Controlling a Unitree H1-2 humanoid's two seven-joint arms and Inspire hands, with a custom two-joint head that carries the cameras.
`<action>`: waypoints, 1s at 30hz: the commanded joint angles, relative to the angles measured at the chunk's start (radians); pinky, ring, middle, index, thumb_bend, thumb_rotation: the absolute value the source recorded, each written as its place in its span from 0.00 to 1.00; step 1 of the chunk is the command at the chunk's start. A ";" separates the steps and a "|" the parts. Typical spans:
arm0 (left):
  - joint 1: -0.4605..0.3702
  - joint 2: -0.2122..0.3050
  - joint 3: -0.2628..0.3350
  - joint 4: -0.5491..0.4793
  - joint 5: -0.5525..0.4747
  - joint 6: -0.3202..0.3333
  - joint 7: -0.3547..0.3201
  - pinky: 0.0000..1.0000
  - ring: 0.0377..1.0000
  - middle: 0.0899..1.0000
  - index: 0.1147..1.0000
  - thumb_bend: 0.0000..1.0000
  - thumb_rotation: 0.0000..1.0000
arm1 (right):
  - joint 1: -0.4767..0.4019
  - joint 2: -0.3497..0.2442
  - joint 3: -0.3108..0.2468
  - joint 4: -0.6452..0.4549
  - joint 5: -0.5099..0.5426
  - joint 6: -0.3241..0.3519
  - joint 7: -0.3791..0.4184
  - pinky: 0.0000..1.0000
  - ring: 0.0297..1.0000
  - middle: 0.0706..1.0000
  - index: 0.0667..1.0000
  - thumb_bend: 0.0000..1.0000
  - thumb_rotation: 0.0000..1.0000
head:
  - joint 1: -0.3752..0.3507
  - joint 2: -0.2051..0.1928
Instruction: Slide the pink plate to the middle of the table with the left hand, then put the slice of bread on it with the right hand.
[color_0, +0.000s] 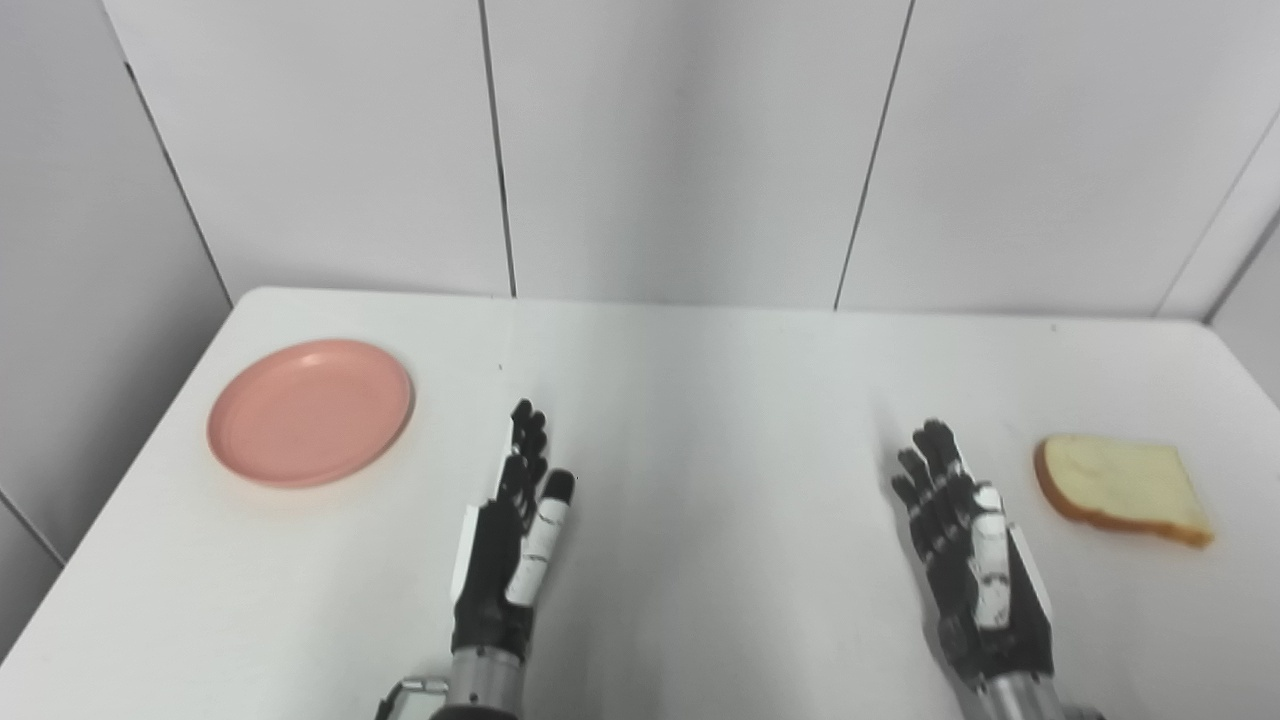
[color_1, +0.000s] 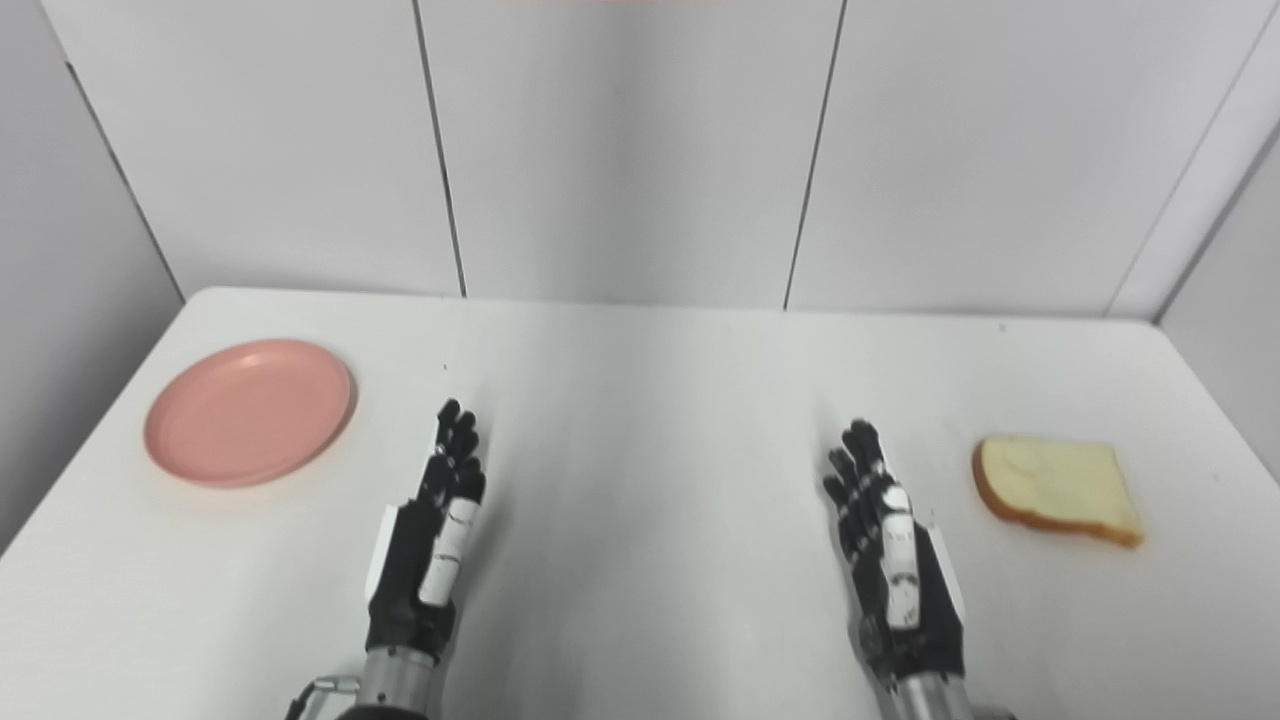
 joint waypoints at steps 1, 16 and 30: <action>0.033 -0.005 -0.007 0.077 0.018 -0.042 0.020 1.00 1.00 1.00 1.00 0.78 0.88 | 0.053 -0.007 -0.011 0.111 0.000 -0.043 0.022 1.00 1.00 1.00 1.00 0.70 1.00 | -0.001 0.001; 0.053 0.005 0.007 0.057 -0.064 -0.089 0.002 1.00 1.00 1.00 1.00 0.73 0.85 | 0.064 0.014 -0.003 0.113 -0.006 -0.053 0.020 1.00 1.00 1.00 1.00 0.68 1.00 | -0.030 -0.035; -0.118 0.122 0.151 -0.142 -0.169 -0.001 -0.008 0.90 0.88 0.90 0.91 0.86 0.83 | 0.072 0.035 0.010 0.105 -0.015 -0.044 0.012 1.00 1.00 1.00 0.99 0.69 1.00 | -0.059 -0.043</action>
